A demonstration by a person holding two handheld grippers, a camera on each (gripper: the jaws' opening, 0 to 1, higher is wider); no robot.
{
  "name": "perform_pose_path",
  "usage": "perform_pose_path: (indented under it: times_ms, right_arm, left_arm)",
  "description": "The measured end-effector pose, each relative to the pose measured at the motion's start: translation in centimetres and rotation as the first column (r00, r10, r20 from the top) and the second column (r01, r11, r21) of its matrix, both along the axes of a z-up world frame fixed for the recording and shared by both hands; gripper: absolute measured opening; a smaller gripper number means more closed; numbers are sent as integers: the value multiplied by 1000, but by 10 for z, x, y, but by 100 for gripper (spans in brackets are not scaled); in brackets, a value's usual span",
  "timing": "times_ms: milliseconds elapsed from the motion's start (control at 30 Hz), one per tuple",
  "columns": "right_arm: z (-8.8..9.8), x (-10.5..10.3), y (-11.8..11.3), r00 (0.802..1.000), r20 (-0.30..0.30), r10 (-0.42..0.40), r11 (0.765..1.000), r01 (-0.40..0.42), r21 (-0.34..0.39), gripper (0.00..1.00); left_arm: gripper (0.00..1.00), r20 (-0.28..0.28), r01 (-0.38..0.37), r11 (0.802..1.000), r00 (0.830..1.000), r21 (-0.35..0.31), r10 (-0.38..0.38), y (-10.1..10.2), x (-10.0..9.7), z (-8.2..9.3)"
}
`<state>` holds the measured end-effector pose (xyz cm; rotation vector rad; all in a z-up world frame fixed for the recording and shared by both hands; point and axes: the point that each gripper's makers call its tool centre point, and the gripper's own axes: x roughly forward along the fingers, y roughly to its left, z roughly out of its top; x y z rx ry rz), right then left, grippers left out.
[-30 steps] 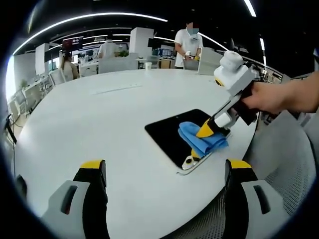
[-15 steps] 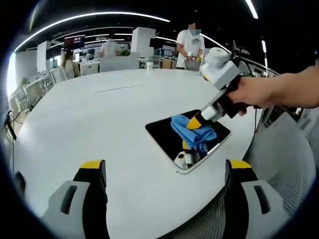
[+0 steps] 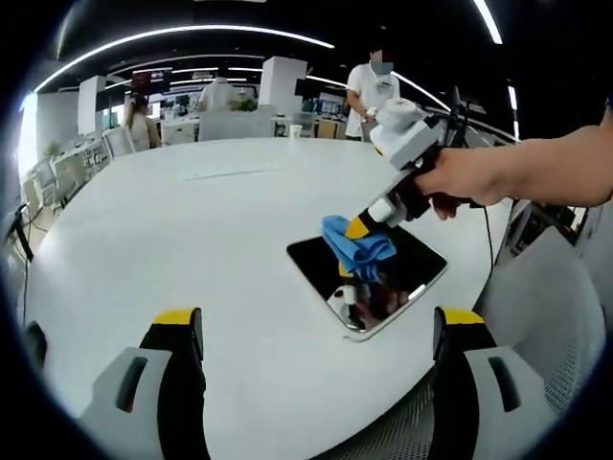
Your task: Wipe the mirror surface with the cleaning cloth until all visible marks leave the cleaned area.
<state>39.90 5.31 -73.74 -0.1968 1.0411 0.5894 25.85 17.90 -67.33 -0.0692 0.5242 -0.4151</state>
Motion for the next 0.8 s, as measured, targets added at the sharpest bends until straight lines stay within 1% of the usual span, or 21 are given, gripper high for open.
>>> perform_pose_path:
  times_ms: [67, 200, 267, 367, 500, 633, 800]
  right_arm:
    - [0, 3, 1, 1000, 7, 18, 1000, -18, -15, 1]
    - [-1, 7, 1, 999, 2, 36, 999, -36, -23, 1]
    - [-1, 5, 0, 999, -1, 39, 999, -39, -21, 1]
    - [-1, 4, 0, 999, 9, 48, 999, -48, -16, 1]
    - [0, 4, -1, 999, 11, 44, 999, -44, 5, 1]
    - [0, 3, -1, 998, 13, 55, 998, -55, 10, 1]
    - [1, 3, -1, 999, 7, 48, 999, -48, 9, 1]
  left_arm:
    - [99, 2, -7, 1000, 1000, 18, 7, 3, 0, -1]
    - [99, 3, 26, 998, 1000, 58, -26, -2, -1, -2]
    - [99, 2, 27, 998, 1000, 60, -27, -3, -1, -2]
    - [99, -3, 28, 997, 1000, 65, -28, -2, -2, -3]
    - [99, -21, 33, 996, 999, 79, -32, -1, -2, -7]
    - [99, -17, 33, 996, 999, 87, -31, -1, -2, -7]
    - [99, -11, 19, 995, 1000, 95, -18, 2, -1, -6]
